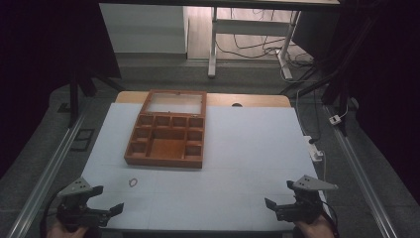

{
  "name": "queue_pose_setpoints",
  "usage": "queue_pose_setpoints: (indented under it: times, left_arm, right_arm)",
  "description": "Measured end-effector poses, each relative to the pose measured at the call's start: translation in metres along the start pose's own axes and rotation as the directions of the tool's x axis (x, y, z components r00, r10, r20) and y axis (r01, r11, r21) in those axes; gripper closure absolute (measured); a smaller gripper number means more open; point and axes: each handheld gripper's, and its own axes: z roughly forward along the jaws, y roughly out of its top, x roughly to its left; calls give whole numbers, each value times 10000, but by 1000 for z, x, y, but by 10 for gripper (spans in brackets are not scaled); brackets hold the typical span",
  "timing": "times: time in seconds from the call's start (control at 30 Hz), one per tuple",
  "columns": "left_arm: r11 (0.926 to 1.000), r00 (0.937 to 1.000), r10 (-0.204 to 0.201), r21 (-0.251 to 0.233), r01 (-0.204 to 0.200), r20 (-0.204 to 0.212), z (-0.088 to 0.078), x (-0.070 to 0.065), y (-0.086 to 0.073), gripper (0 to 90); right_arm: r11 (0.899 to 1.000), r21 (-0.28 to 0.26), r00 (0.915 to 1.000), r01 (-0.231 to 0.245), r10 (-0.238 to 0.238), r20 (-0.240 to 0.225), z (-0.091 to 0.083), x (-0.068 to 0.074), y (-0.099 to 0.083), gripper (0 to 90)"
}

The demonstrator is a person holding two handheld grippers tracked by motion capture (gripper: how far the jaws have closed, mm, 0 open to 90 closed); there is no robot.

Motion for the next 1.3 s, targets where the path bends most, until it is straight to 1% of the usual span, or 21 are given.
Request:
queue_pose_setpoints:
  times: [0.13,0.23,0.37,0.43,0.5,0.6,0.77,0.9,0.93,1.0,1.2,1.3]
  left_arm:
    - [10000,10000,31,-30,-31,-2,0,0,0,0]
    - [9999,9998,102,74,-101,-172,2,-1,1,0]
    - [9998,9997,137,140,-134,-211,3,-2,2,0]
    - [9998,9997,101,145,-98,-212,3,-2,2,0]
    - [9999,9998,39,123,-37,-193,3,-1,2,0]
    - [9998,10000,-86,178,87,-7,3,1,3,0]
    - [9995,9999,-95,288,93,73,4,2,3,0]
    - [9997,10000,-19,262,17,90,4,2,5,0]
    - [9997,10000,54,223,-53,-23,4,1,6,0]
    - [9998,9999,116,173,-115,-82,5,1,7,0]
    - [9997,9996,209,152,-206,-196,6,1,10,0]
    - [9995,9994,307,101,-305,-184,8,2,12,0]
  right_arm:
    - [9999,88,9999,-67,68,-128,1,-1,1,0]
    - [9997,101,9995,-201,204,-249,1,-3,1,0]
    - [9993,180,9987,-341,347,-367,2,-4,1,0]
    - [9991,243,9984,-338,348,-435,2,-4,1,0]
    - [9991,266,9986,-316,327,-408,2,-4,1,0]
    - [9992,321,9985,-243,258,-475,3,-4,1,0]
    - [9991,416,9985,-130,151,-521,4,-3,1,0]
    - [9987,501,9986,-94,120,-515,4,-3,2,0]
    - [9987,510,9986,-93,119,-511,5,-3,2,0]
    - [9987,508,9986,-87,114,-521,5,-3,2,0]
    - [9984,555,9985,-83,113,-544,5,-2,2,0]
    - [9983,584,9983,-31,65,-576,6,-2,2,0]
